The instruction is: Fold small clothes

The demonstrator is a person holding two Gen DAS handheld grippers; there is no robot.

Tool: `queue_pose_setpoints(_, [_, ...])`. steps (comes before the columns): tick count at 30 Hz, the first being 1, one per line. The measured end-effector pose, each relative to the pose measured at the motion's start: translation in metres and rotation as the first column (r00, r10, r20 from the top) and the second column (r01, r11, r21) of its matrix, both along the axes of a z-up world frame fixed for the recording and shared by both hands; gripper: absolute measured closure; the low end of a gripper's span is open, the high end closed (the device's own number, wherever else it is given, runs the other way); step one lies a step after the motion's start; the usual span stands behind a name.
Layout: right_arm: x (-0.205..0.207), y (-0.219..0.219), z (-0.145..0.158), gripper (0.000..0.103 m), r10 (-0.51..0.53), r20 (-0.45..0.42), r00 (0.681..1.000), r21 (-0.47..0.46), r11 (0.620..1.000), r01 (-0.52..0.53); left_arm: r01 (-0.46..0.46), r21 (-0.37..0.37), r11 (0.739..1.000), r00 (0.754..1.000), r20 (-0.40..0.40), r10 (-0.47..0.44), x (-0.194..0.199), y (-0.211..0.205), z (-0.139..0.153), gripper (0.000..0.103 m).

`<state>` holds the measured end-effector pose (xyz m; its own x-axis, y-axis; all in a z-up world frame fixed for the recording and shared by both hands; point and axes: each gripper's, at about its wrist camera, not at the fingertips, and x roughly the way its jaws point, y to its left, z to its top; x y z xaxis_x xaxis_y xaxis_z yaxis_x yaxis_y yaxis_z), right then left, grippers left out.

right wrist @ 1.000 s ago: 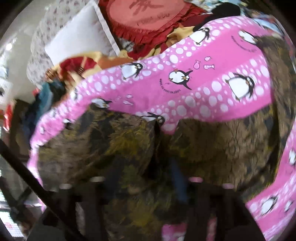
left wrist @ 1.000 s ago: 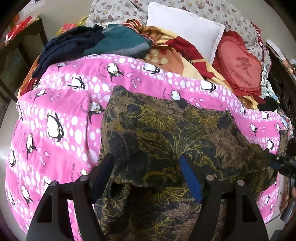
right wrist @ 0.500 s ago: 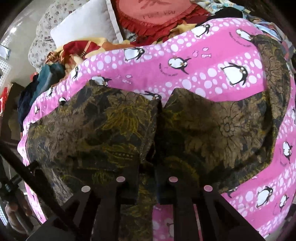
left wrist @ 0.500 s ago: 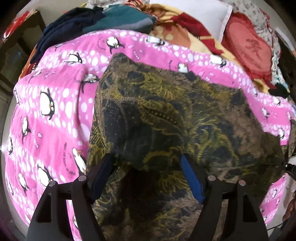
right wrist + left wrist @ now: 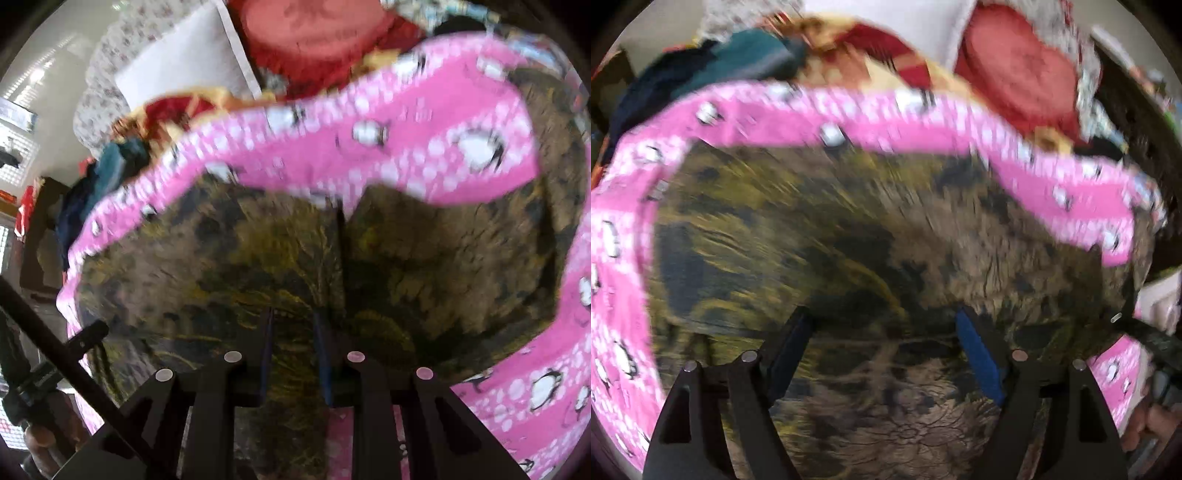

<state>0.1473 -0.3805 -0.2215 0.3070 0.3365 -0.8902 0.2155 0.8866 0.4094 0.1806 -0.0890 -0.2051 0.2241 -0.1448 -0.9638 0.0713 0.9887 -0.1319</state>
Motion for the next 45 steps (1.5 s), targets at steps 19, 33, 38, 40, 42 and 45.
queue_pose_setpoints(19, [0.075,-0.217,0.000,0.032,-0.265,0.050,0.963,-0.510,0.822,0.253,-0.039,-0.024,0.999,0.999,0.037,0.039,-0.027,0.003,0.038,0.022])
queue_pose_setpoints(33, [-0.029,-0.261,0.088,0.095,-0.382,0.230,0.895,-0.050,0.914,0.403,-0.147,-0.048,0.988,0.989,0.028,0.148,-0.033,0.051,0.047,0.022])
queue_pose_setpoints(38, [-0.044,-0.196,0.165,0.095,-0.282,0.341,0.897,0.075,0.959,0.273,-0.200,-0.081,0.977,0.976,0.069,0.205,-0.029,0.085,0.068,0.022])
queue_pose_setpoints(40, [-0.042,-0.155,0.191,0.095,-0.213,0.384,0.898,0.092,0.977,0.192,-0.222,-0.093,0.970,0.970,0.079,0.230,-0.028,0.102,0.076,0.022])
queue_pose_setpoints(42, [-0.034,-0.105,0.207,0.095,-0.148,0.415,0.898,0.128,0.986,0.104,-0.250,-0.107,0.962,0.961,0.092,0.260,-0.028,0.123,0.085,0.022])
queue_pose_setpoints(45, [-0.015,-0.025,0.210,0.095,-0.049,0.422,0.905,0.186,0.982,-0.033,-0.280,-0.115,0.953,0.950,0.108,0.292,-0.029,0.152,0.094,0.022])
